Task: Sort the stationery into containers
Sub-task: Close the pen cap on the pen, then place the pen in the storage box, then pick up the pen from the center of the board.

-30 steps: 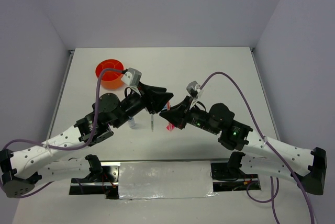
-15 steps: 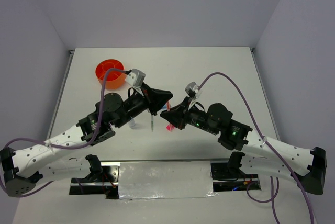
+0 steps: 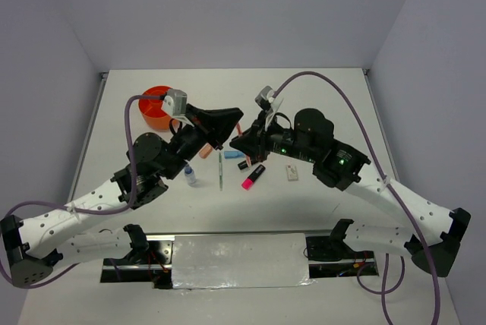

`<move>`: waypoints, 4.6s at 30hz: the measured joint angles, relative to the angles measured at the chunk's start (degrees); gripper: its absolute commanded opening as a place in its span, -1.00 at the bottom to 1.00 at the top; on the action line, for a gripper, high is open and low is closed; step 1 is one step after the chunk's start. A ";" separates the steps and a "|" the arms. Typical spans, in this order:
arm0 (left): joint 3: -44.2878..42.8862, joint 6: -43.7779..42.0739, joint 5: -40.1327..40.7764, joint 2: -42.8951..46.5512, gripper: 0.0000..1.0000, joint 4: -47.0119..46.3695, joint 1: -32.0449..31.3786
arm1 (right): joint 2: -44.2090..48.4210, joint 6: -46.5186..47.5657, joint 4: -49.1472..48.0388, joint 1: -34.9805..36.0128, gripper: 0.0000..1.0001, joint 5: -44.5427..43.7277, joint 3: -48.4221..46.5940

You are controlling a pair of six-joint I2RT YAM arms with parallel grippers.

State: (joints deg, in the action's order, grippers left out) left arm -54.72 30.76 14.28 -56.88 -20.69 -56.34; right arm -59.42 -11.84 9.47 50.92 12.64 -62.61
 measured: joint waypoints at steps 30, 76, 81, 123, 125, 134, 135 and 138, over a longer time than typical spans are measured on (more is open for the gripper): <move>-2.32 -0.55 5.90 1.88 -0.16 14.56 -6.82 | 5.86 -2.25 -7.04 0.09 -1.00 5.64 8.79; -11.43 -18.71 15.87 -32.24 -1.00 -3.28 45.75 | 22.43 -5.84 -16.63 -4.09 0.99 -4.09 32.37; -11.45 -18.75 13.70 -34.51 -1.00 -8.31 49.13 | 21.66 -5.79 -16.76 -4.09 0.99 -2.38 32.63; -35.10 -3.23 20.26 -25.64 0.99 31.69 30.49 | 13.33 -17.88 -0.04 -10.32 0.99 -22.58 26.05; -35.78 -1.31 20.96 -24.85 0.99 36.59 23.41 | 13.51 -20.68 4.57 -12.04 0.99 -27.04 23.91; -17.05 11.21 21.40 -30.23 0.93 50.05 10.45 | 21.18 -27.34 14.25 -13.49 0.99 -35.89 23.04; -16.59 12.11 21.40 -32.22 0.90 51.12 9.84 | 21.53 -27.52 14.19 -13.53 0.99 -35.74 23.23; -16.22 14.58 21.00 -36.46 0.80 52.65 9.29 | 21.44 -27.76 14.08 -13.57 0.99 -34.80 23.76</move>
State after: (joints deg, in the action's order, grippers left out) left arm -70.94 45.34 35.29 -93.34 31.97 -47.05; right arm -37.98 -39.59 23.55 37.34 -22.15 -38.85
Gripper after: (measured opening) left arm 0.934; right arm 0.996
